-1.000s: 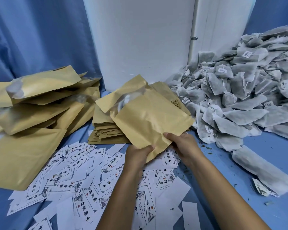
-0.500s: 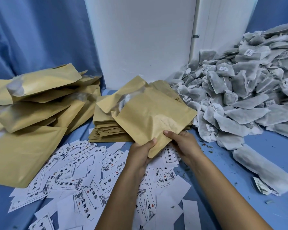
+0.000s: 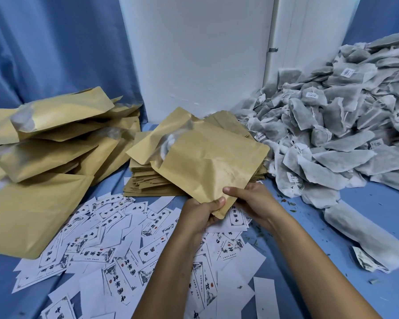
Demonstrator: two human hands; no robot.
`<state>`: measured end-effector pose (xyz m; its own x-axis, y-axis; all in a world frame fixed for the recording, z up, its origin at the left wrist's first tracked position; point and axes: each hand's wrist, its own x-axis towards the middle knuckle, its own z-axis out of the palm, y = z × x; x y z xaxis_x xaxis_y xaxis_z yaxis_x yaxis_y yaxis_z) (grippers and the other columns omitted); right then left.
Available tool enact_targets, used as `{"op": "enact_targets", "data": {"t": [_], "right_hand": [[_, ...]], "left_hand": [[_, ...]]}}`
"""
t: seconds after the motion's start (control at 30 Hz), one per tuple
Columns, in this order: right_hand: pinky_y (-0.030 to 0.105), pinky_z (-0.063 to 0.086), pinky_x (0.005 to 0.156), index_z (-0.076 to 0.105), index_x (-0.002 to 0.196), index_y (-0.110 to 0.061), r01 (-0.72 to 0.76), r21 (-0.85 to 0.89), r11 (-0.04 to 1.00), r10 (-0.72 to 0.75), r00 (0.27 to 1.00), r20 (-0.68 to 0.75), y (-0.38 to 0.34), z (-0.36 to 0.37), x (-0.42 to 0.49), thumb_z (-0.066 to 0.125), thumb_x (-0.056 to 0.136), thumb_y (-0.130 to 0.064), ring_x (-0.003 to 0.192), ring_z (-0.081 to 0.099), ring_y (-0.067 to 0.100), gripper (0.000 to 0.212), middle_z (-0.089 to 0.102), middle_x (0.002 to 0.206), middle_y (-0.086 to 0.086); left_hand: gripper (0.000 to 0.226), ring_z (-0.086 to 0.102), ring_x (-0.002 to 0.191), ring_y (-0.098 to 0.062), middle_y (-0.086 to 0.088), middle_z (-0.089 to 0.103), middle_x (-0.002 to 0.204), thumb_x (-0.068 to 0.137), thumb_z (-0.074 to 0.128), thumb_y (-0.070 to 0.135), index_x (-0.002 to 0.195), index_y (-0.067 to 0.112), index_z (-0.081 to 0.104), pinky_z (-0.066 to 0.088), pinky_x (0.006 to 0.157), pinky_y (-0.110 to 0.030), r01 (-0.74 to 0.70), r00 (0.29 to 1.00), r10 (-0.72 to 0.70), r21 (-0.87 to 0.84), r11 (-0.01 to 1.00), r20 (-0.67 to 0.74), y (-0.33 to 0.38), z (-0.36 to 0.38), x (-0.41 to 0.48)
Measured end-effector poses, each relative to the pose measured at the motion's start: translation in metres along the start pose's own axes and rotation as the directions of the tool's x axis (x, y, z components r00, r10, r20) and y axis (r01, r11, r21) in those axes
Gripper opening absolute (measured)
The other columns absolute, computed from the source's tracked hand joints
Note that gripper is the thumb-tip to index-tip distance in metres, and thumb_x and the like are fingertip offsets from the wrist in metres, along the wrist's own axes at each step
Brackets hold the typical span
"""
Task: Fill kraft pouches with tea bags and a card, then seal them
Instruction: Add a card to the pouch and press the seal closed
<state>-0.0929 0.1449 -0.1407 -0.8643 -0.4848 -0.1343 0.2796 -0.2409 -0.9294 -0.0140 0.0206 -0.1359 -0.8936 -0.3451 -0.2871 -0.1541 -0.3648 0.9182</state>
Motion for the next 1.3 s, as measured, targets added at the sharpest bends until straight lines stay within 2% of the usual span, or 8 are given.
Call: {"op": "enact_targets", "data": {"t": [0.1,0.33,0.53,0.73,0.83,0.9,1.1,1.3], "right_hand": [[0.03,0.058,0.07,0.074,0.075,-0.001,0.068,-0.033,0.997,-0.07,0.996,-0.056,0.003,0.003,0.0,0.075,0.071,0.002,0.08,0.071,0.029,0.005,0.073,0.089,0.02],[0.038,0.054,0.089,0.064,0.099,0.01,-0.006,0.07,0.997,0.006,1.0,0.002,0.005,0.01,0.0,0.07,0.078,-0.002,0.095,0.068,0.033,0.025,0.07,0.1,0.023],[0.027,0.054,0.075,0.065,0.078,-0.001,0.129,0.316,0.94,-0.04,0.961,-0.272,-0.002,0.005,0.004,0.064,0.085,-0.001,0.071,0.064,0.017,0.007,0.07,0.075,0.007],[0.034,0.055,0.087,0.062,0.089,0.005,0.106,0.375,0.921,0.012,0.954,-0.299,-0.005,0.002,0.004,0.062,0.086,0.002,0.074,0.07,0.018,0.004,0.073,0.08,0.01],[0.029,0.058,0.078,0.061,0.088,0.005,0.112,0.374,0.921,0.017,0.946,-0.324,-0.006,0.001,0.004,0.062,0.084,0.006,0.07,0.069,0.018,0.004,0.07,0.083,0.012],[0.026,0.058,0.074,0.06,0.085,0.005,0.125,0.363,0.923,0.009,0.939,-0.345,-0.007,0.0,0.004,0.063,0.083,0.007,0.07,0.068,0.018,0.003,0.069,0.082,0.012],[0.022,0.057,0.065,0.062,0.083,0.003,0.177,0.308,0.935,-0.046,0.92,-0.388,-0.004,0.008,0.0,0.064,0.085,0.001,0.072,0.07,0.018,0.004,0.071,0.08,0.01],[0.022,0.054,0.066,0.063,0.08,-0.001,0.229,0.246,0.942,-0.078,0.862,-0.502,-0.004,0.0,0.001,0.067,0.083,0.001,0.067,0.063,0.015,0.005,0.068,0.081,0.008]], "left_hand": [[0.024,0.071,0.071,-0.013,-0.008,0.074,0.089,0.08,0.071,0.001,0.103,0.002,0.065,0.053,0.056,-0.02,0.003,1.0,-0.003,-0.009,1.0,0.009,0.0,-0.002,-0.001],[0.021,0.07,0.07,-0.012,-0.007,0.074,0.086,0.079,0.068,-0.002,0.1,0.001,0.067,0.052,0.056,-0.02,-0.01,1.0,0.009,-0.036,0.999,-0.016,0.003,-0.004,0.0],[0.028,0.067,0.066,-0.014,-0.007,0.07,0.078,0.076,0.07,-0.003,0.103,-0.006,0.064,0.052,0.054,-0.021,0.063,0.997,-0.064,-0.033,0.997,-0.031,0.008,-0.011,0.004],[0.022,0.064,0.053,-0.007,0.0,0.067,0.063,0.076,0.07,0.001,0.097,0.0,0.066,0.049,0.05,-0.019,0.113,0.994,-0.112,0.057,0.992,-0.013,0.011,-0.02,0.003],[0.021,0.063,0.055,-0.009,-0.002,0.067,0.067,0.079,0.067,0.0,0.1,0.001,0.062,0.048,0.047,-0.019,0.117,0.993,-0.117,-0.003,0.993,-0.022,0.009,-0.016,0.002],[0.028,0.067,0.067,-0.015,-0.007,0.071,0.083,0.079,0.071,0.002,0.105,0.002,0.061,0.053,0.053,-0.024,0.11,0.993,-0.114,-0.104,0.988,-0.026,0.006,-0.011,0.001],[0.027,0.069,0.066,-0.015,-0.005,0.073,0.081,0.071,0.078,0.0,0.093,0.007,0.064,0.053,0.056,-0.021,0.037,0.992,-0.051,-0.114,0.993,-0.116,0.001,-0.004,0.002],[0.032,0.069,0.087,-0.025,-0.012,0.072,0.096,0.069,0.078,-0.004,0.093,0.007,0.061,0.055,0.084,-0.035,-0.013,0.987,0.003,-0.064,0.998,-0.162,0.001,-0.008,0.004]]}}
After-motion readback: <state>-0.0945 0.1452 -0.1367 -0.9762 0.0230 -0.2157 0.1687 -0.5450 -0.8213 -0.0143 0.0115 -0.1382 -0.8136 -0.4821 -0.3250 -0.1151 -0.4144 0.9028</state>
